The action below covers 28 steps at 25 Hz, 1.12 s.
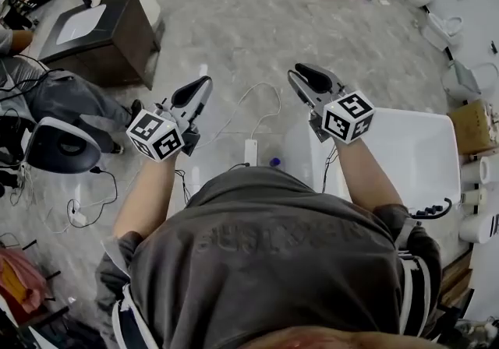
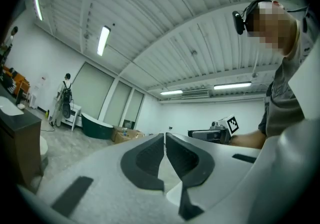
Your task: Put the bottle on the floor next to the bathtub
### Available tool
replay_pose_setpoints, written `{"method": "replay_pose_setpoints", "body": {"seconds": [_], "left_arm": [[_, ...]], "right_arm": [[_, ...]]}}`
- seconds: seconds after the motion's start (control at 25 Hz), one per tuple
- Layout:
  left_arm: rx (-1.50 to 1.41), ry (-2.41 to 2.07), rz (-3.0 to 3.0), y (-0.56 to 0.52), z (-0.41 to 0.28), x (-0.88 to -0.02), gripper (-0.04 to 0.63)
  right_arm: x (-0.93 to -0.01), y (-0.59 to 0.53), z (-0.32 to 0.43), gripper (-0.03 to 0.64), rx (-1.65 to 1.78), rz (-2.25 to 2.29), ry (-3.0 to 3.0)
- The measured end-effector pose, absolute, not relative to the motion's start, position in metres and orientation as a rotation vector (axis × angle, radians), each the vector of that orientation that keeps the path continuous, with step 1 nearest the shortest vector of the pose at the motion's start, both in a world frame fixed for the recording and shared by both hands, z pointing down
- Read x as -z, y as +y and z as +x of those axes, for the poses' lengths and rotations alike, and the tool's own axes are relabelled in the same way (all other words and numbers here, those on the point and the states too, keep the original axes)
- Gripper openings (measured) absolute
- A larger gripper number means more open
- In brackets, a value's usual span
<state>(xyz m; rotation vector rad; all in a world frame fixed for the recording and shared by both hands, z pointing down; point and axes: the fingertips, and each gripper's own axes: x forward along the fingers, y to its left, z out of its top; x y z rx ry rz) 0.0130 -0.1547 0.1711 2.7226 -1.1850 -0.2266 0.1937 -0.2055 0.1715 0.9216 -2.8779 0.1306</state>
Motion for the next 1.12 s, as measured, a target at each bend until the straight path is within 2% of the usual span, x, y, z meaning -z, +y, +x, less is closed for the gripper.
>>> {"method": "replay_pose_setpoints", "body": {"seconds": [0.12, 0.16, 0.48, 1.12], "left_arm": [[0.231, -1.197, 2.739, -0.154, 0.013, -0.160, 0.015], [0.219, -1.203, 2.748, -0.153, 0.014, -0.159, 0.015], [0.181, -1.210, 2.754, -0.146, 0.017, -0.165, 0.014], [0.196, -1.201, 2.744, -0.137, 0.018, -0.167, 0.015]], "right_arm": [[-0.151, -0.201, 0.200, 0.001, -0.037, 0.968, -2.966], [-0.149, -0.200, 0.200, -0.006, -0.030, 0.975, -2.983], [-0.167, -0.193, 0.195, -0.008, -0.139, 0.924, -3.008], [-0.170, -0.183, 0.194, -0.009, -0.104, 0.920, -2.984]]}}
